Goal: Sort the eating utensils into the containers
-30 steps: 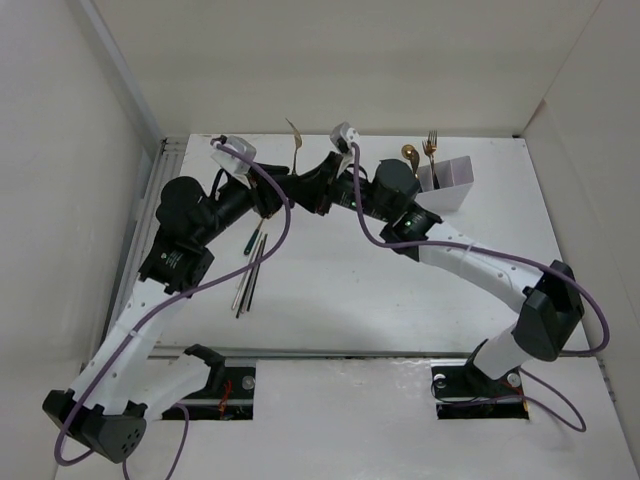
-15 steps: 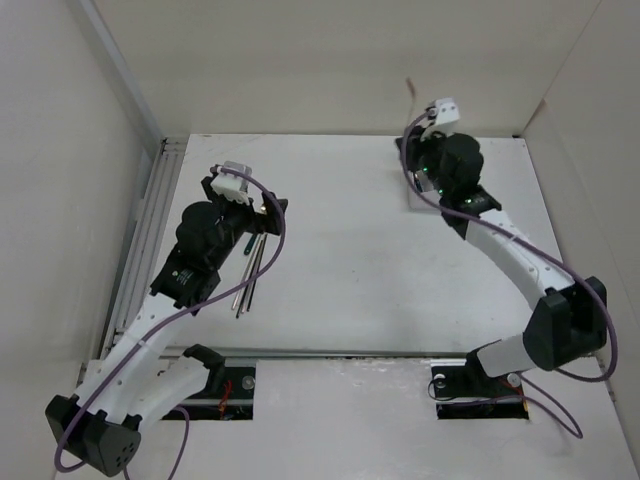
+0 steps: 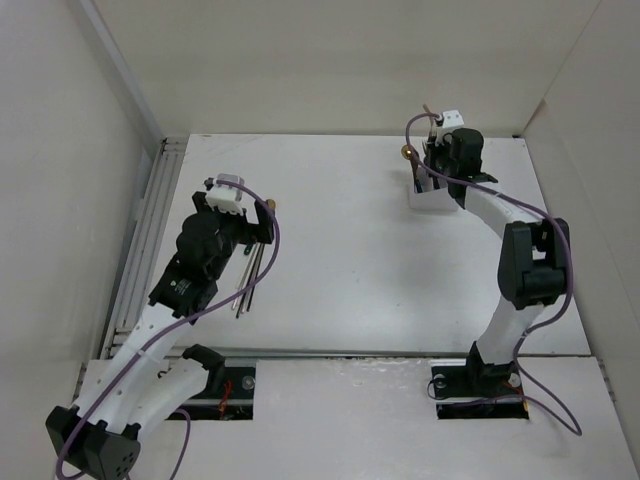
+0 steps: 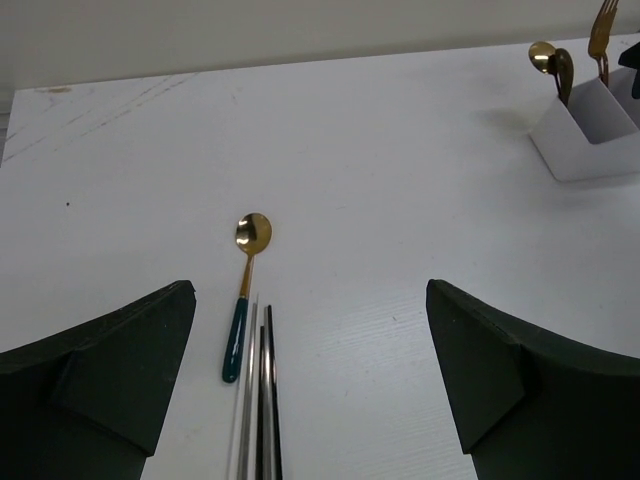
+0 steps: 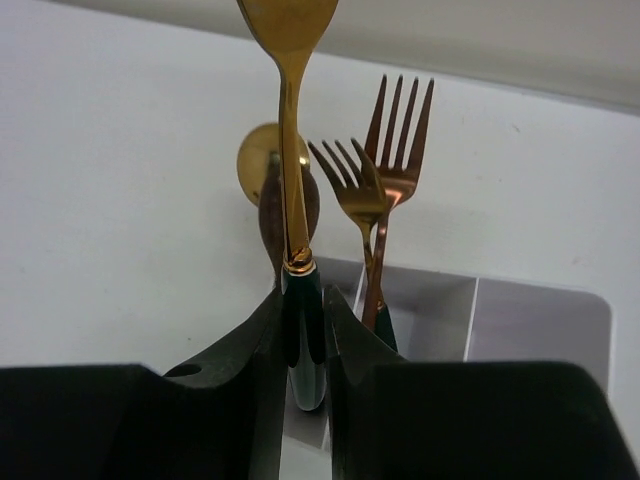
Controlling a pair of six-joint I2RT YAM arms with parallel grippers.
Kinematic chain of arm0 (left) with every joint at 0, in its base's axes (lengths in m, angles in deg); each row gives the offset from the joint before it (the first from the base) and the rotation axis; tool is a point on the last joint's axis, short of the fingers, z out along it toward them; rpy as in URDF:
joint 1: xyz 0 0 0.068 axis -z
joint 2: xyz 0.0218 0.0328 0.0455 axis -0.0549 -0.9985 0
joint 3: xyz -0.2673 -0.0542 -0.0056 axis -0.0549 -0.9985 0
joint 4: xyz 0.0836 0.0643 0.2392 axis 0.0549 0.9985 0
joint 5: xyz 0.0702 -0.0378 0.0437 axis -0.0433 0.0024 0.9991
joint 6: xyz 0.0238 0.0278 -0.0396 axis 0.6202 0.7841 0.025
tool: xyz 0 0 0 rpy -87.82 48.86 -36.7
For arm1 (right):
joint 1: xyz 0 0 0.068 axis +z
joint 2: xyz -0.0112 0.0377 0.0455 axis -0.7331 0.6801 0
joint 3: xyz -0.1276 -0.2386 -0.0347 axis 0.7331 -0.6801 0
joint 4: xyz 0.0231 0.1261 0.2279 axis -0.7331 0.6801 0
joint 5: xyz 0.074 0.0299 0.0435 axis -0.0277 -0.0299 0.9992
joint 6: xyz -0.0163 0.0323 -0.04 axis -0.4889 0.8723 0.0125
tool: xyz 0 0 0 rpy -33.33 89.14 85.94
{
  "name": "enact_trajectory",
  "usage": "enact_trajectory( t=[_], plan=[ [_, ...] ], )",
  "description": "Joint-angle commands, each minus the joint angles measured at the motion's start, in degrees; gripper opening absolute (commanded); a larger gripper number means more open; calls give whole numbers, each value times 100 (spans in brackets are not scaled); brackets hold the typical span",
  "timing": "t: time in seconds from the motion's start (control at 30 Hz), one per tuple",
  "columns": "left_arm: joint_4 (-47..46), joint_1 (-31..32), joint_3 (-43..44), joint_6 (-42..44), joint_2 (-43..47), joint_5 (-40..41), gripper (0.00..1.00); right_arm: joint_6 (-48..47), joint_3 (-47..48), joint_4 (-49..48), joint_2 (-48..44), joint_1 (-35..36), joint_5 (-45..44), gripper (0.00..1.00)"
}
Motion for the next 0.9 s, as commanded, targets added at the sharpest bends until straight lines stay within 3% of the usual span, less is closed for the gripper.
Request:
enact_trajectory(
  t=[0.0,0.47,0.53,0.77,0.87],
  plan=[
    [-47,-40,-35,30,96,121,100,-208,333,-176,33,-62,-133,0],
    [67,12,79,30,-62,287,100,-278,368,148,508,-351,-519,0],
    [67,12,79,92,-115,349,100,-278,535,535,579,-352,-520,5],
    [-38,65,141,311,-290,350,100,-225,535,711,526,-352,-520,38],
    [-91,65,141,364,-343,350,100,-164,413,711,412,-405,-520,45]
  ],
)
